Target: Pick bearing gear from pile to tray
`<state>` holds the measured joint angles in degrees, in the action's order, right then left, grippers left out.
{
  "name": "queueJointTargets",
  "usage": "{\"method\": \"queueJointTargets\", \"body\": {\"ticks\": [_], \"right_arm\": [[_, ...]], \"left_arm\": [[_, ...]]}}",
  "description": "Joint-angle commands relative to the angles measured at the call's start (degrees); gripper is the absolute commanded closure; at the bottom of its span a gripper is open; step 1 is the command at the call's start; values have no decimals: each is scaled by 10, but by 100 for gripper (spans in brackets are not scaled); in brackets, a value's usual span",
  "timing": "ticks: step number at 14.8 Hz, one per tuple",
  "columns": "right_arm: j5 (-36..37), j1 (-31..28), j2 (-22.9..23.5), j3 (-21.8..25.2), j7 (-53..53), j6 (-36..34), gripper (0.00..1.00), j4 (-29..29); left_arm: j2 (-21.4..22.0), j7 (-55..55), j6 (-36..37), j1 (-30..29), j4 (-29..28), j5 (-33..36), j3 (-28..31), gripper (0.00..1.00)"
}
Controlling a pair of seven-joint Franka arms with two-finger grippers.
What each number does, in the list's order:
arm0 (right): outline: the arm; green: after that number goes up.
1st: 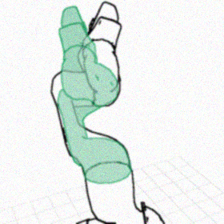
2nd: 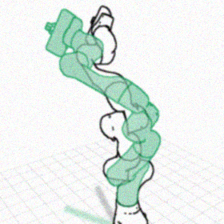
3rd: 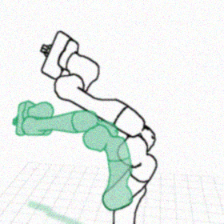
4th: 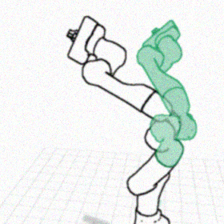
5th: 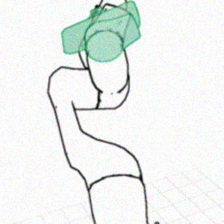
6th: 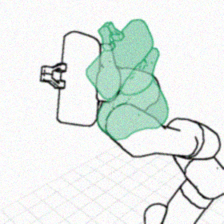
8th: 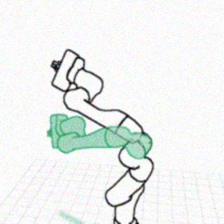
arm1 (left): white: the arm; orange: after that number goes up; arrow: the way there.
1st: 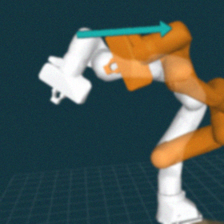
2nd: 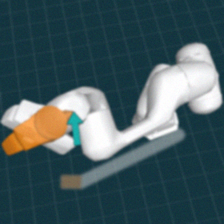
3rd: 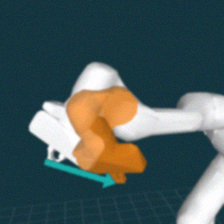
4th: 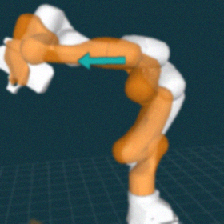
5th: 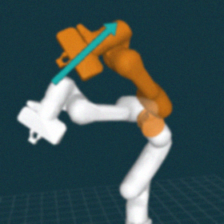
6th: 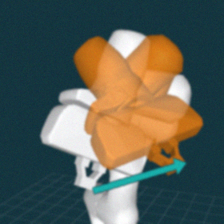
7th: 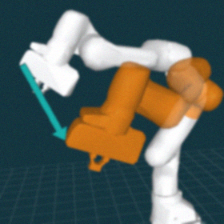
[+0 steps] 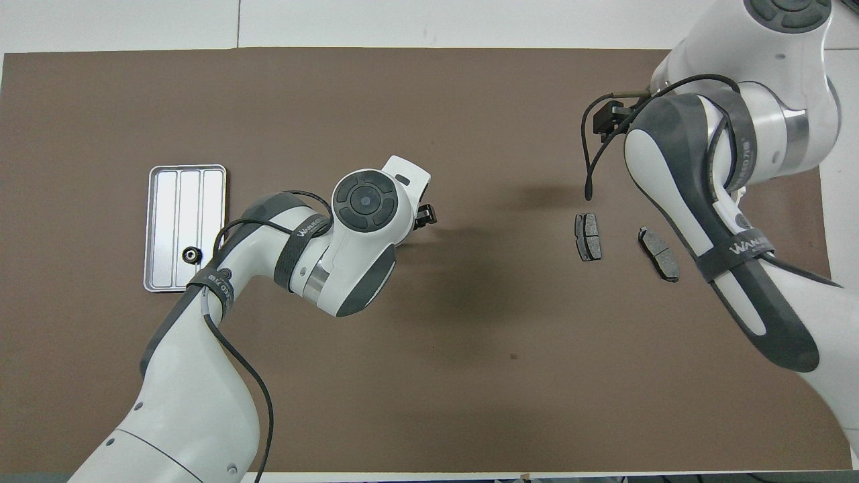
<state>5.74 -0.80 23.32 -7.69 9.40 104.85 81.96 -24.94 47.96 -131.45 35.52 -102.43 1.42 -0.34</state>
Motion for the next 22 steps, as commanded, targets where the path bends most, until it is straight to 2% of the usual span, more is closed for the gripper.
{"method": "queueJointTargets", "body": {"ticks": [1,5,9,14,17,22], "right_arm": [[-30,11,-84,42,-76,4,0,81],[-30,11,-185,50,-92,-8,0,151],[-32,12,-249,50,-90,-79,0,163],[-33,12,-293,50,-88,-151,0,165],[-33,18,-318,50,-88,-157,0,181],[-73,16,-323,51,-80,-173,0,179]], "left_arm": [[-4,10,-22,6,-10,17,6,3],[-4,10,-35,5,-16,27,6,4],[-5,9,-41,3,-16,44,6,4],[-16,12,-51,6,-15,46,7,4],[-28,13,-31,7,-3,46,7,3],[-27,13,-7,8,3,46,6,3]]}}
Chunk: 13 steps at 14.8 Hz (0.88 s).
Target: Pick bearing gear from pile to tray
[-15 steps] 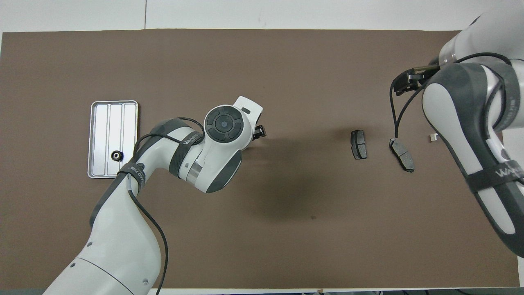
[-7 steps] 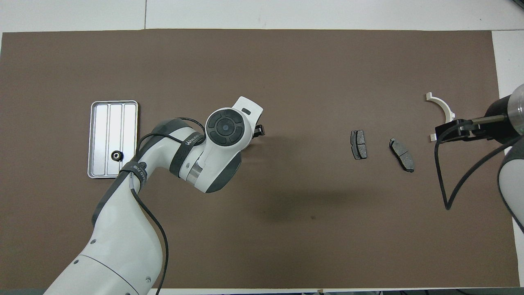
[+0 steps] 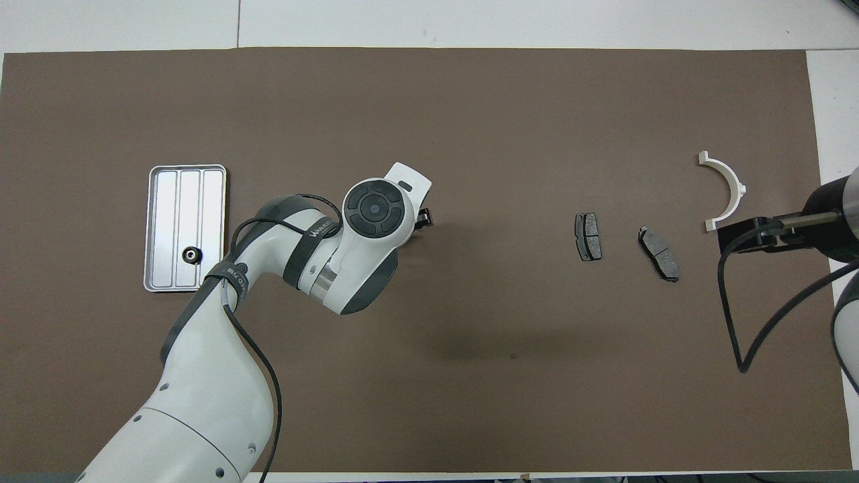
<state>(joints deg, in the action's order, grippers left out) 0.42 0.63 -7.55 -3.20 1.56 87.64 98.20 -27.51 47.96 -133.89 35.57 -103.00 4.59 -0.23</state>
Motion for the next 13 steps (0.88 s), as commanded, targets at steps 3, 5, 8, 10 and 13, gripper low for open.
{"method": "queueJointTargets", "body": {"ticks": [3,5,8,10,13], "right_arm": [[-21,2,-13,7,-1,3,0,16],[-22,2,-12,7,2,7,0,15],[-20,2,-12,7,6,13,0,15],[-17,1,-12,7,4,37,0,15],[-12,1,-12,7,4,39,0,15]], "left_arm": [[-1,13,18,8,8,15,5,4],[-1,13,19,9,7,15,5,13],[-1,28,21,13,9,14,5,43],[-1,28,21,13,10,13,4,77],[-1,28,21,12,10,12,5,100]]}}
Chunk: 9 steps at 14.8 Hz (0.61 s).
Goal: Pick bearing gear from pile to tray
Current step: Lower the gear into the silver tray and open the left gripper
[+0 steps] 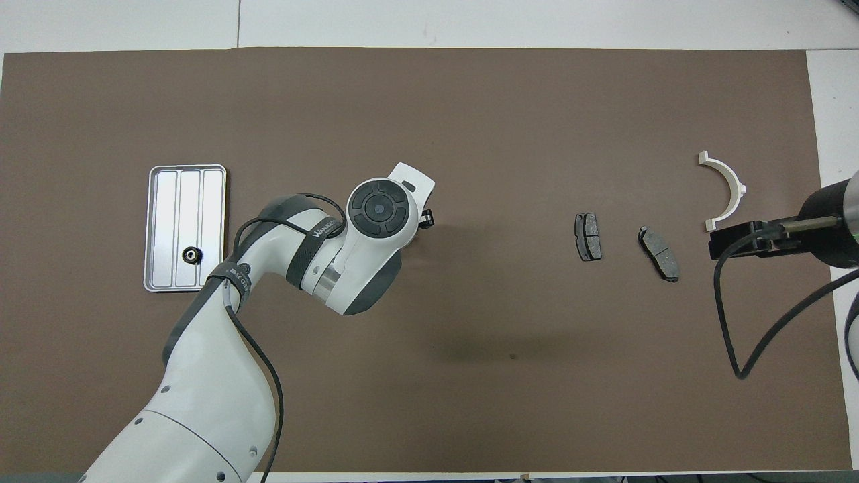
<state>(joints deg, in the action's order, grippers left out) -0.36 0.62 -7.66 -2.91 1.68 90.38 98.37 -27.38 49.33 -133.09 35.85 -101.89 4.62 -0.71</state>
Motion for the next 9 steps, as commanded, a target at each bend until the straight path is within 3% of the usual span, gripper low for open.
{"method": "queueJointTargets", "body": {"ticks": [1,5,9], "right_arm": [[-3,1,-11,4,3,11,0,13],[-3,-4,-11,4,3,10,0,13],[-5,-4,-7,4,5,10,0,10]], "left_arm": [[-2,14,14,7,1,11,11,100],[28,-30,102,-50,37,14,12,100],[108,-238,189,-179,31,14,12,100]]}}
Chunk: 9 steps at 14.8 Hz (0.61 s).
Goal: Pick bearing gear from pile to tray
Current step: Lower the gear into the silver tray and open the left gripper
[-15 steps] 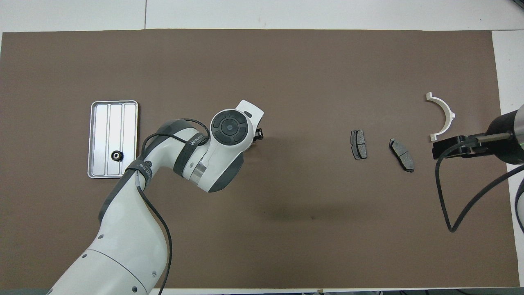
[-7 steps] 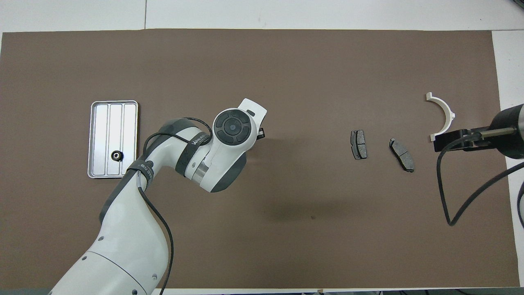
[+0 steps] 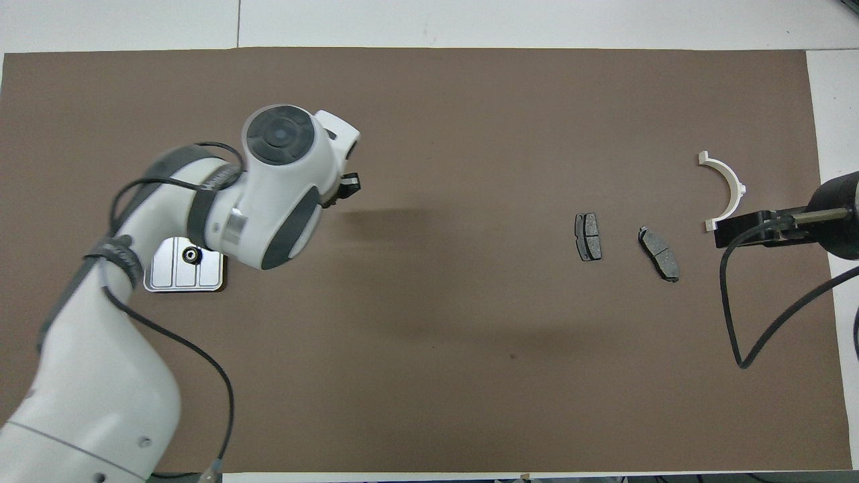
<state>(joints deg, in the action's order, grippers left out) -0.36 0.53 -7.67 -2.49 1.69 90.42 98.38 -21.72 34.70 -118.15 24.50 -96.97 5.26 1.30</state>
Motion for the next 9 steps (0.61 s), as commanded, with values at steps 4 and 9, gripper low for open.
{"method": "queueJointTargets", "body": {"ticks": [4,9], "right_arm": [[-8,-4,-7,-1,4,10,0,10],[-6,-11,-7,0,2,9,0,10]], "left_arm": [[63,-270,31,-188,-34,6,-9,100],[74,-311,-97,-233,-124,-2,-10,100]]}}
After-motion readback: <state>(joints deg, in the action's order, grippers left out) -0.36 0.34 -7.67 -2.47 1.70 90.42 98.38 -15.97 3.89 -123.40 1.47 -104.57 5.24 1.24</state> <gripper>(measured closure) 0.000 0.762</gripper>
